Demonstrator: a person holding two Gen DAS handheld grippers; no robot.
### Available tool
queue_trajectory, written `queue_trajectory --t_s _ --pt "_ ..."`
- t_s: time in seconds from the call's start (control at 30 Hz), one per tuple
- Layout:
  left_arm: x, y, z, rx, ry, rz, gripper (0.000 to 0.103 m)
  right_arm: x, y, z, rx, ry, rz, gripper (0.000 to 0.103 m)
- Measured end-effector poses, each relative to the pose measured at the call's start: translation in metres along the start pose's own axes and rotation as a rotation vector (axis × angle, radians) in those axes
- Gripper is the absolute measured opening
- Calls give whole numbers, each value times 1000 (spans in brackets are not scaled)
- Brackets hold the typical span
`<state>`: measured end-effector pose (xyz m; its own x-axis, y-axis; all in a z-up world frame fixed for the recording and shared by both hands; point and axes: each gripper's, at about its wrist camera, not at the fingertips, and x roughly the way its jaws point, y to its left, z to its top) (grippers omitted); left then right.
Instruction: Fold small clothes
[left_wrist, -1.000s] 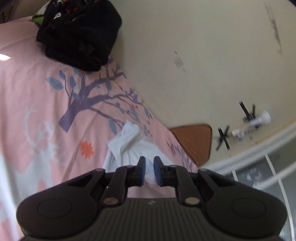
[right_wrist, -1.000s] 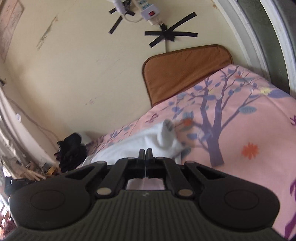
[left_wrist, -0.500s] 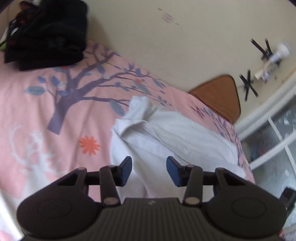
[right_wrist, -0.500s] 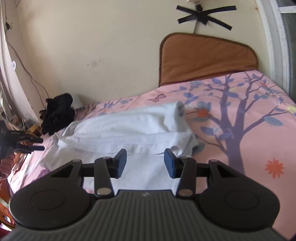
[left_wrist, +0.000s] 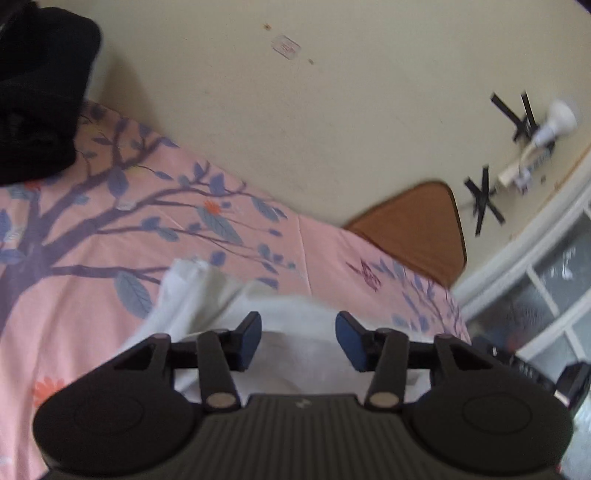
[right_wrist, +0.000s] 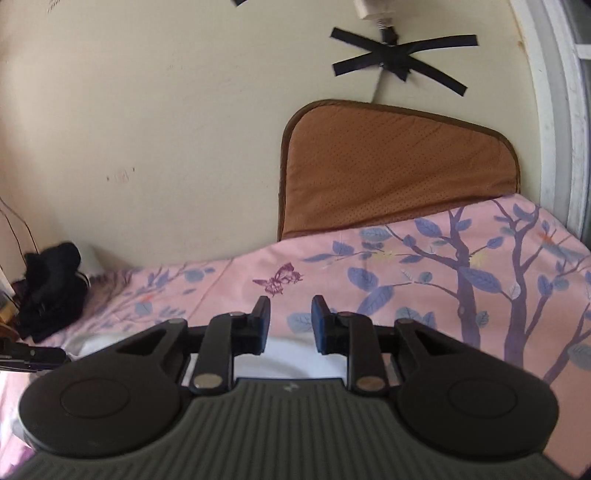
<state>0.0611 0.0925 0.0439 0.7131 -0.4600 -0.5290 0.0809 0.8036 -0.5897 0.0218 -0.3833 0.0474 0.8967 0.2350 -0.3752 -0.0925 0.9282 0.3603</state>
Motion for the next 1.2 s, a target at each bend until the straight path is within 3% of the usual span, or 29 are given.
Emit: queue_trajectory --t_s 0.17,0.27,0.33,0.4,0.47,0.5,0.57,0.63,0.73,0.87,0.9,0.97,1.03,1.1,1.13,1.2 --pt "-20 20 -4 -44 -3 -34 44 -46 -25 -38 85 29 64 33" --pt "-17 6 -18 48 51 -103 44 -57 -22 -59 75 50 55 33" --pt "-11 -4 -30 153 98 -84 44 -63 -18 -66 81 57 96 33" --pt "-5 -3 -36 236 111 29 44 -57 -10 -67 56 79 84 33" --pt "-1 11 -26 275 70 196 40 -41 -11 -69 7 105 -30 33" --pt "-3 26 -13 255 30 280 36 -35 -16 -70 -9 118 -126 34" --pt "-18 52 11 102 -39 398 34 -37 -25 -70 33 106 -127 38" --pt "-47 69 25 -23 -125 298 34 -51 -25 -72 59 62 -90 40" --pt "-71 57 20 17 -160 195 38 -64 -26 -74 64 28 -74 44" --pt "-73 34 -20 167 -69 172 44 -60 -33 -72 104 37 -54 64" --pt "-73 32 -35 194 -36 171 46 -58 -33 -72 110 42 -58 65" --pt "-76 32 -60 221 3 203 59 -54 -34 -76 119 57 -58 65" --pt "-78 39 -78 179 48 181 59 -49 -34 -79 120 73 -47 66" --pt "-78 42 -88 149 98 123 39 -44 -31 -79 102 71 -44 67" --pt "-77 41 -90 168 116 122 6 -41 -30 -79 97 70 -43 67" --pt "-82 43 -89 192 144 171 7 -38 -26 -78 96 76 -44 67"
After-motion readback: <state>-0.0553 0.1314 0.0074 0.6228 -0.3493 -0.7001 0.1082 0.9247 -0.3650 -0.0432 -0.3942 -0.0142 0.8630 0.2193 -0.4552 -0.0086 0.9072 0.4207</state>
